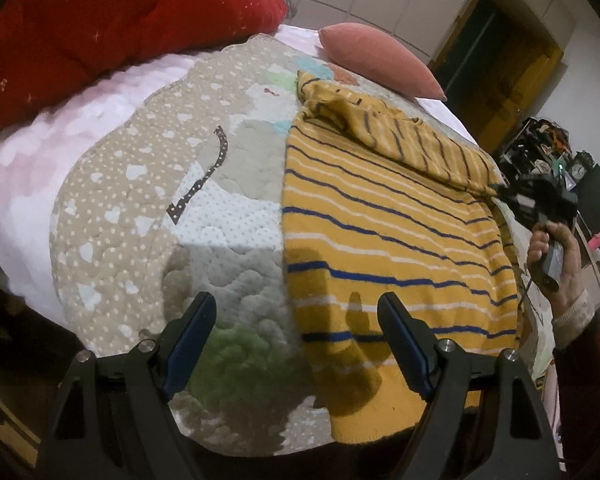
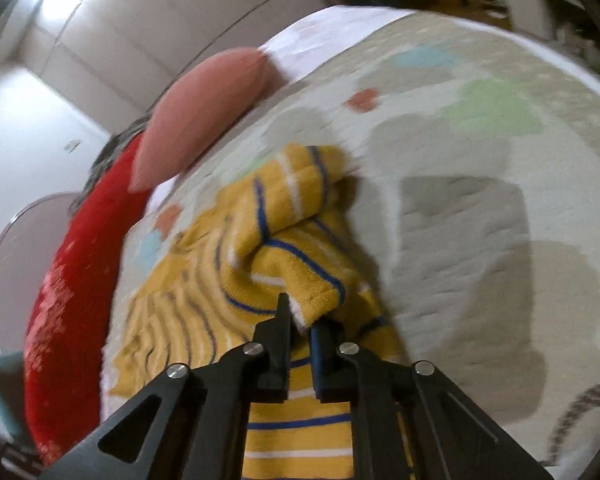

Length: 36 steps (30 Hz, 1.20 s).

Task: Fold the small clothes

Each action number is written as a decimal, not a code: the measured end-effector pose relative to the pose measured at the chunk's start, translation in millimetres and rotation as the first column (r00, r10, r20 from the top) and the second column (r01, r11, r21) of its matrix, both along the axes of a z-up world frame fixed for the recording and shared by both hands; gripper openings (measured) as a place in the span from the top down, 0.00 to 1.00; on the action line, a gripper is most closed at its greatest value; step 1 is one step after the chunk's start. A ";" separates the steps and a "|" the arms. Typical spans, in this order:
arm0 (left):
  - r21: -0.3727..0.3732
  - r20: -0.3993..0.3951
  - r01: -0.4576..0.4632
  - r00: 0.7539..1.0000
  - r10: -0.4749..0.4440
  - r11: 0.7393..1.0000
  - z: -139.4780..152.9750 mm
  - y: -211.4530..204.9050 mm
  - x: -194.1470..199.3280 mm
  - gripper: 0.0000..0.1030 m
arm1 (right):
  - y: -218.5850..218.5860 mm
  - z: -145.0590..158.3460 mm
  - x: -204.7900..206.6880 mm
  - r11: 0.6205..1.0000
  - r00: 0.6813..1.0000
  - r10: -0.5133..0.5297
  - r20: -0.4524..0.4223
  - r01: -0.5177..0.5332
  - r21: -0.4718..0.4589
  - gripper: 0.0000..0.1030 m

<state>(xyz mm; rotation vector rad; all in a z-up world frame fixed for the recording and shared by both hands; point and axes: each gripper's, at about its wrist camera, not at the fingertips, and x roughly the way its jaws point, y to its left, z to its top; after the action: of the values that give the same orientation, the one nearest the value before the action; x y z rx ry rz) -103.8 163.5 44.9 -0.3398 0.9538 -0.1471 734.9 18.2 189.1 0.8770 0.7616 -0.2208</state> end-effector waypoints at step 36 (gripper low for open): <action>-0.411 0.014 0.145 0.988 -0.153 0.900 -29.3 -31.4 -4.0 0.40 | 87.6 -74.1 -203.6 0.804 0.877 0.389 0.283 -0.473 0.360 0.41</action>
<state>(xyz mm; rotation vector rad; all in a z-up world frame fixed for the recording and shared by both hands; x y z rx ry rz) -107.8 132.2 15.6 -0.6582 0.9642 -0.4918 531.4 105.8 115.0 1.0840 0.8161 0.4551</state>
